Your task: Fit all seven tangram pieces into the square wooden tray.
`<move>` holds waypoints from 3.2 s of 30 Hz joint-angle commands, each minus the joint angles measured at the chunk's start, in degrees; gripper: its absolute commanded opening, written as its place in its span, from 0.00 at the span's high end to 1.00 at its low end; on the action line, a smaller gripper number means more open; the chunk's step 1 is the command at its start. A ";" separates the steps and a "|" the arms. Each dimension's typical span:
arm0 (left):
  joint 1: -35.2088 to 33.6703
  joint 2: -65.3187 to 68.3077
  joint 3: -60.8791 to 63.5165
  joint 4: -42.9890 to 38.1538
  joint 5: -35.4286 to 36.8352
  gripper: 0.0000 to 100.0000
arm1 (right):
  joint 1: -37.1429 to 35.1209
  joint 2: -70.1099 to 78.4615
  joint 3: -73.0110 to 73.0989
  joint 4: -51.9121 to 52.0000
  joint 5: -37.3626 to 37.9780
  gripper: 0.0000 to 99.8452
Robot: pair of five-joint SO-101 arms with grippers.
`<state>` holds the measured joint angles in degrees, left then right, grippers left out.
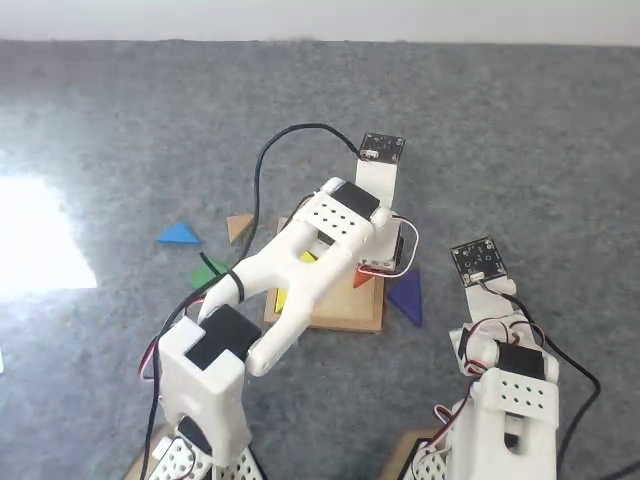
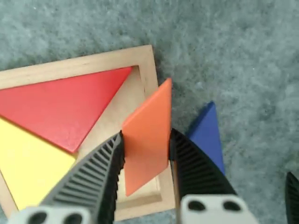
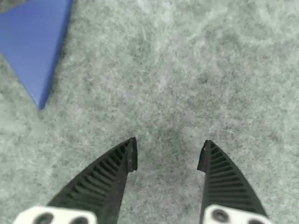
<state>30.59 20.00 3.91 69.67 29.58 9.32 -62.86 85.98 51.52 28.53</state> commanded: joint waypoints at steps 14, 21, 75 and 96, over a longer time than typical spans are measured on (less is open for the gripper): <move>-0.62 -0.26 -2.51 -0.18 0.70 0.85 | -0.48 -0.04 -0.18 -0.75 0.53 0.78; -5.54 -0.26 -2.59 -0.26 0.44 0.85 | -0.48 -0.04 -0.18 -0.66 0.70 0.78; -0.88 11.60 -33.98 20.40 -16.88 0.80 | -0.48 -0.04 -0.18 -0.66 0.70 0.78; -44.75 -15.91 -24.40 30.68 -38.07 0.86 | -0.48 -0.04 -0.18 -0.66 0.79 0.78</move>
<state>-7.12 8.84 -26.33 98.42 -3.12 9.32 -62.86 85.98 51.52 28.53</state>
